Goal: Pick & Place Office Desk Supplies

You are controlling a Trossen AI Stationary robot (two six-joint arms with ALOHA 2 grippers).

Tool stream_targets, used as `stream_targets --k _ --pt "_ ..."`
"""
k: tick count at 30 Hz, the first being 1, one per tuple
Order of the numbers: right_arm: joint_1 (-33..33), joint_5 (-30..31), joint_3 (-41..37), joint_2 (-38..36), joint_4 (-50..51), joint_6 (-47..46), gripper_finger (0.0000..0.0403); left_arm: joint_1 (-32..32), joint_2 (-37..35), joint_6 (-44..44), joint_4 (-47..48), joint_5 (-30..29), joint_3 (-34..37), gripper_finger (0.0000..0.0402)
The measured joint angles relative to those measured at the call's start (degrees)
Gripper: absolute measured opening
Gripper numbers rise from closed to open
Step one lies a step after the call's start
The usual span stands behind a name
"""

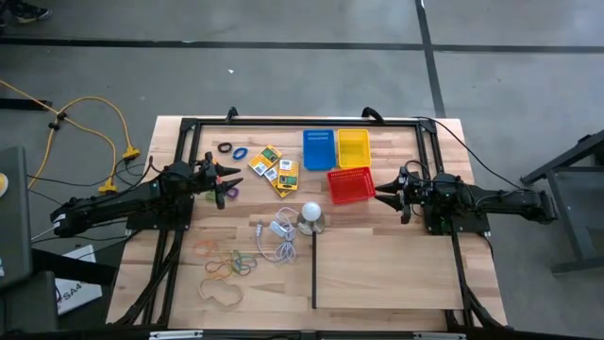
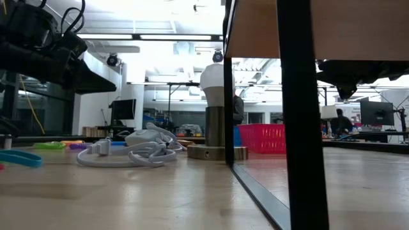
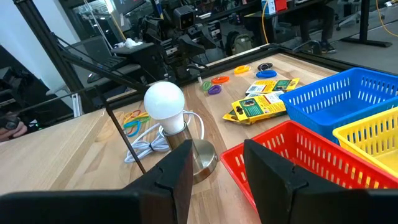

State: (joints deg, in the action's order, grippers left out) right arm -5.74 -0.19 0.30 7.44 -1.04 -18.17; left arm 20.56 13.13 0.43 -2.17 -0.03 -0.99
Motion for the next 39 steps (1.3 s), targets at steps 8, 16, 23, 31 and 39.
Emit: stream_targets --k 8,16,23,31,39 --pt "0.00 0.00 0.00 0.00 0.00 0.02 0.0130 0.00 0.00 -0.51 0.45 0.00 0.00 0.0138" --pt "0.00 0.00 0.00 0.00 0.00 0.00 0.0130 -0.14 0.02 1.66 0.87 4.00 -0.81 0.0138" --pt "0.01 0.02 0.01 0.00 0.02 0.02 0.0130 -3.11 0.59 1.67 1.27 3.21 -5.81 0.0138" --pt "0.00 0.00 0.00 0.02 0.00 0.01 0.0130 -9.33 1.37 2.75 10.22 -3.60 -13.06 0.0138" --pt "0.02 0.02 0.02 0.01 0.02 0.00 0.0130 -17.82 6.93 2.21 16.58 -9.68 -19.54 0.0138"
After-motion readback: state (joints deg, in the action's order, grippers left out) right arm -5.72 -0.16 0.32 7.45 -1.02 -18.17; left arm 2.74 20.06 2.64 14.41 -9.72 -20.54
